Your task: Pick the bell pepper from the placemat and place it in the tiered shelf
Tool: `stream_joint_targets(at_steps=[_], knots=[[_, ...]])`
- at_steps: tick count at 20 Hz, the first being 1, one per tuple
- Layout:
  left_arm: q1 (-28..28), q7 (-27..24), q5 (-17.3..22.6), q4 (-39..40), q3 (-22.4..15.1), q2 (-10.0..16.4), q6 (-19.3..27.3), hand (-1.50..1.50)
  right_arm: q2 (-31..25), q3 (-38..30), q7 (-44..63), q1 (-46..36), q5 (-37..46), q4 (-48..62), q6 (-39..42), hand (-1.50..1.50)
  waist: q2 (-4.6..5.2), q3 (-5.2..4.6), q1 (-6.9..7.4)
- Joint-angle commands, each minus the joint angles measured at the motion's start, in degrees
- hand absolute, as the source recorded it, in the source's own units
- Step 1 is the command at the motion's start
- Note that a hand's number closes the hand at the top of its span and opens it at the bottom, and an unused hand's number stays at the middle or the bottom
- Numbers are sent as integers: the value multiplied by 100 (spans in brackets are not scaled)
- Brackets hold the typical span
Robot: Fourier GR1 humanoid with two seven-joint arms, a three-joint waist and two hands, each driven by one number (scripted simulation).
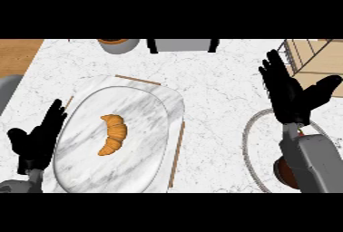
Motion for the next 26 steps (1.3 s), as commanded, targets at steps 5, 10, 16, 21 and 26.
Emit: stream_joint_targets(at_steps=[5,10,16,21,26], knots=[[432,512,271,262,116,-101,117,0,-1710,-1046,-694,1202,1726,-281,-1557,150,-190,-200,-772],[808,755,659,-7,145,-210,-89,0,-1804,-1913,-145,2772,1983,431,-2771,150,-152,-177,-876],[508,1194,666,-120,36,-144,-268,0,-1089,-1666,-1017,4887,1935,-1570,-2670,-150,-132,-176,-429],[294,1168,470,108,-59,-313,-205,0,-1236,-1188,-374,5859,2205,-2918,-2274,-150,-79,-186,-224],[-132,1369,343,137,-236,-509,-200,0,-1654,-830,1201,6303,2872,-4132,-2146,-150,-36,-190,-98]])
